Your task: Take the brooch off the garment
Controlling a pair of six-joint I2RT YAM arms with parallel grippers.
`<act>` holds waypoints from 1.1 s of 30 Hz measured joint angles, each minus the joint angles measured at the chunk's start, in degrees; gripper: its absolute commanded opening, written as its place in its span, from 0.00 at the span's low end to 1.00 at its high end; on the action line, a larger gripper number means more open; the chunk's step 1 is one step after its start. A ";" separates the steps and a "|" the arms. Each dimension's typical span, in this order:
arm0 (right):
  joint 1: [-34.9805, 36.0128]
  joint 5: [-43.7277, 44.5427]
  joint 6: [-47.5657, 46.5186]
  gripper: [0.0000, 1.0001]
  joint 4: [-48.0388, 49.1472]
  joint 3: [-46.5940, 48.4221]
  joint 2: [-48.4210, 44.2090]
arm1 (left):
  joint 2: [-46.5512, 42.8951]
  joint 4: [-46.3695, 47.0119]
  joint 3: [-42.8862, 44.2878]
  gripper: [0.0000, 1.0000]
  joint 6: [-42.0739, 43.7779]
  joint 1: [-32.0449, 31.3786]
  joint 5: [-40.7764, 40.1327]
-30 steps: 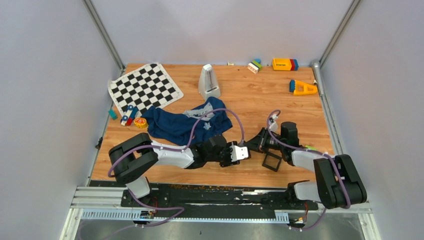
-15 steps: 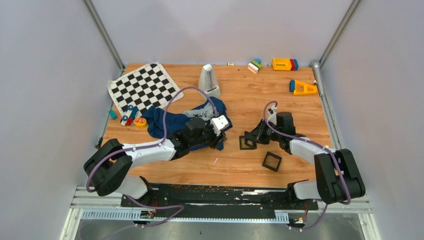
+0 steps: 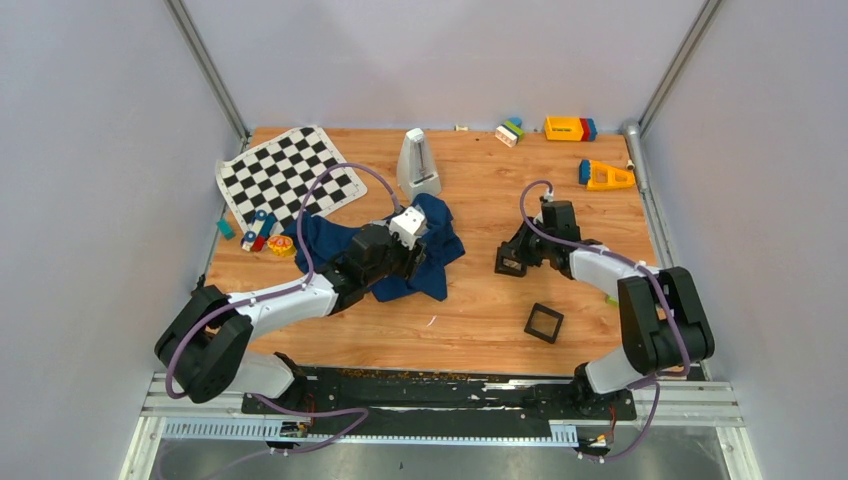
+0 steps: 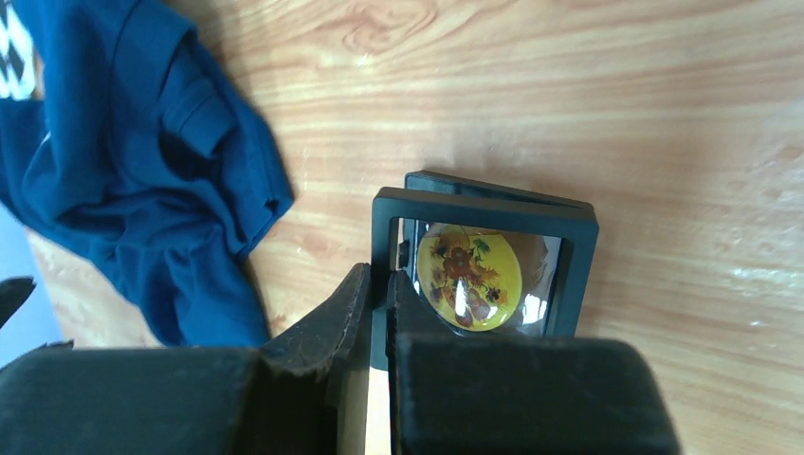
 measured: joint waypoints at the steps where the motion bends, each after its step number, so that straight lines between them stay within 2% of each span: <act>1: 0.17 1.33 -0.17 0.09 -0.55 0.79 0.55 | -0.02 -0.31 0.00 0.57 -0.33 0.04 -0.50; 3: 0.55 3.78 -0.70 0.24 -1.57 2.45 1.70 | -0.02 -1.14 0.00 0.57 -0.90 0.15 -1.31; 6: 1.20 7.32 -1.77 0.36 -3.50 4.50 3.13 | 0.00 -2.60 0.00 0.57 -1.95 0.92 -2.29; 16: 7.87 17.73 -3.91 0.51 -9.33 5.53 -2.27 | 0.00 -6.05 0.00 0.57 -4.85 4.44 -3.85; 21: 14.34 20.83 -4.76 0.50 -9.90 8.00 -3.50 | 0.00 -6.19 0.00 0.58 -5.92 4.63 -4.87; 25: 18.53 17.79 -5.35 0.51 -7.93 9.29 -3.23 | 0.00 -6.16 0.00 0.60 -7.10 5.35 -5.55; 28: 20.79 14.91 -6.10 0.57 -5.64 10.54 -1.36 | -0.17 -6.10 -0.20 0.61 -7.78 5.97 -6.21; 30: 22.01 13.42 -6.71 0.70 -4.17 11.56 0.59 | -0.63 -6.05 -0.68 0.65 -8.26 6.27 -6.80; 33: 23.52 11.28 -7.93 0.79 -1.16 12.44 3.21 | -1.79 -5.88 -1.70 0.73 -8.85 6.64 -7.63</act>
